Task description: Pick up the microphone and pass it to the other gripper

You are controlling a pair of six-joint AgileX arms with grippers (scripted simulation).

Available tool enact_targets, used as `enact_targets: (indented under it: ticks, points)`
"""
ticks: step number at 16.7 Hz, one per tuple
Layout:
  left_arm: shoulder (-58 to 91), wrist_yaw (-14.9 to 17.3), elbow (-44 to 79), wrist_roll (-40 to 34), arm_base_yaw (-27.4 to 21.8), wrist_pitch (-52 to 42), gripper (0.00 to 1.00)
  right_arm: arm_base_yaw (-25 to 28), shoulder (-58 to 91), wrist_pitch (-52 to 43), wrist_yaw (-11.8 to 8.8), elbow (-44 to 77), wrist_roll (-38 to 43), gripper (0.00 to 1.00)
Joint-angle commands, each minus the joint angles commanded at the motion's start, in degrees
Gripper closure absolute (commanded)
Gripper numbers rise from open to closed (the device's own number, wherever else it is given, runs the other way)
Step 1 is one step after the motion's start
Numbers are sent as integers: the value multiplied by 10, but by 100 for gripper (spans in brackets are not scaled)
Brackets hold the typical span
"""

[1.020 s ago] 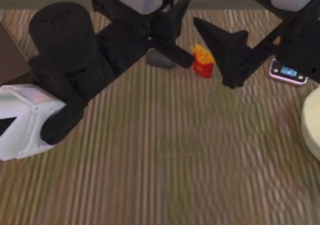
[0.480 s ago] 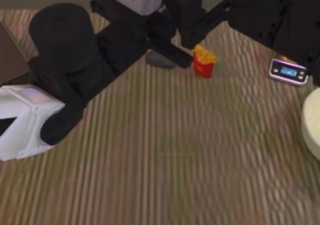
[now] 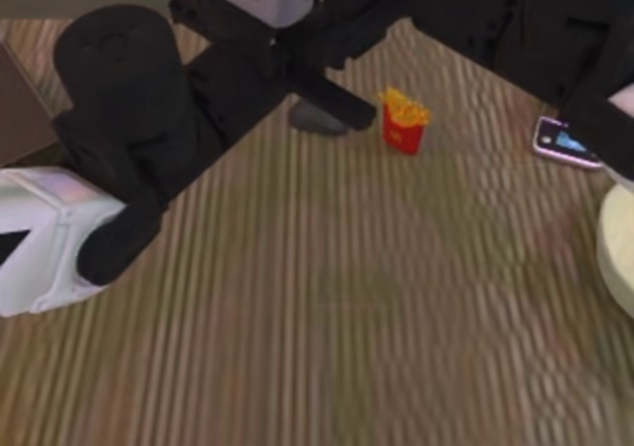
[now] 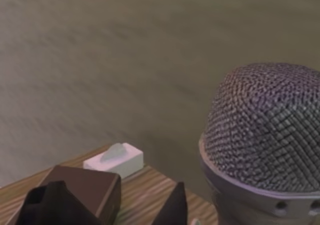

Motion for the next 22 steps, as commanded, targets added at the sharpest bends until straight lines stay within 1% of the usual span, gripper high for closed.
enact_targets:
  ticks: [13,14,22]
  points:
    - [0,0,0,0,0,0,100,0,0,0,0,0,0,98]
    - [0,0,0,0,0,0,100,0,0,0,0,0,0,100]
    - [0,0,0,0,0,0,100,0,0,0,0,0,0,100]
